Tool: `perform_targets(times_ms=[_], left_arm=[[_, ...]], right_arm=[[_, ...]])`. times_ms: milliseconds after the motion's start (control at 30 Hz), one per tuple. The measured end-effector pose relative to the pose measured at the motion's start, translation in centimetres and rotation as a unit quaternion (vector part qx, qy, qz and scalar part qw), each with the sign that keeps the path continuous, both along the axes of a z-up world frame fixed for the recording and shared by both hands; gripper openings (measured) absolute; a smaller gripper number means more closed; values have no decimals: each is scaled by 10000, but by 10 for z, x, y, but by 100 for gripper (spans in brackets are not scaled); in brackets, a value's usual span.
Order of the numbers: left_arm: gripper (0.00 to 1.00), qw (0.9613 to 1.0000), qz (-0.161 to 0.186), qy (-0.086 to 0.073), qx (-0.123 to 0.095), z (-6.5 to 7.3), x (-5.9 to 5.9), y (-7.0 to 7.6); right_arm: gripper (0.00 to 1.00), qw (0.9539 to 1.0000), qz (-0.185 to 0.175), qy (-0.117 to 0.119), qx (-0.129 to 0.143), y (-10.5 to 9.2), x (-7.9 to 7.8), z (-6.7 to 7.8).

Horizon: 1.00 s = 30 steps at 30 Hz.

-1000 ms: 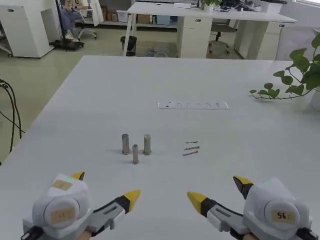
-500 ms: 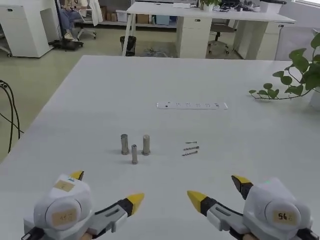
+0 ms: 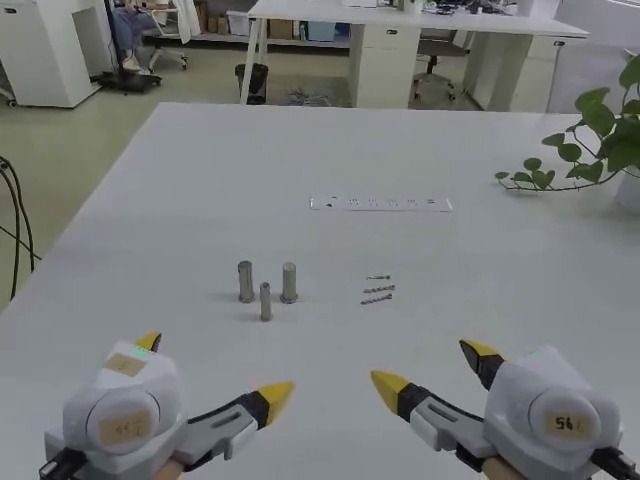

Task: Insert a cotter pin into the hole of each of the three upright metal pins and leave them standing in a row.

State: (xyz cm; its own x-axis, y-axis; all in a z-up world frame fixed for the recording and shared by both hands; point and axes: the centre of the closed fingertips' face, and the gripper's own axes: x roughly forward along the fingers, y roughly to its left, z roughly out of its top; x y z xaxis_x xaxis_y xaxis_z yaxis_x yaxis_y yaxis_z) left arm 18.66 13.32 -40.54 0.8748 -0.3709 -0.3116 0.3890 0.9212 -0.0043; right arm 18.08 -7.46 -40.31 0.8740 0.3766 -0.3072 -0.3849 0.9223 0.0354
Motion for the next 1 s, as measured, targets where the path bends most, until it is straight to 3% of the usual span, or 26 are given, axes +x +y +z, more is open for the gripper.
perform_targets(times_ms=[567,1000], left_arm=[[97,10000,41,88,-16,-2,0,2],[95,9999,82,59,-63,0,1,4]], right_arm=[[69,9998,155,24,-81,7,-2,-2],[68,9998,215,16,-54,11,-3,0]])
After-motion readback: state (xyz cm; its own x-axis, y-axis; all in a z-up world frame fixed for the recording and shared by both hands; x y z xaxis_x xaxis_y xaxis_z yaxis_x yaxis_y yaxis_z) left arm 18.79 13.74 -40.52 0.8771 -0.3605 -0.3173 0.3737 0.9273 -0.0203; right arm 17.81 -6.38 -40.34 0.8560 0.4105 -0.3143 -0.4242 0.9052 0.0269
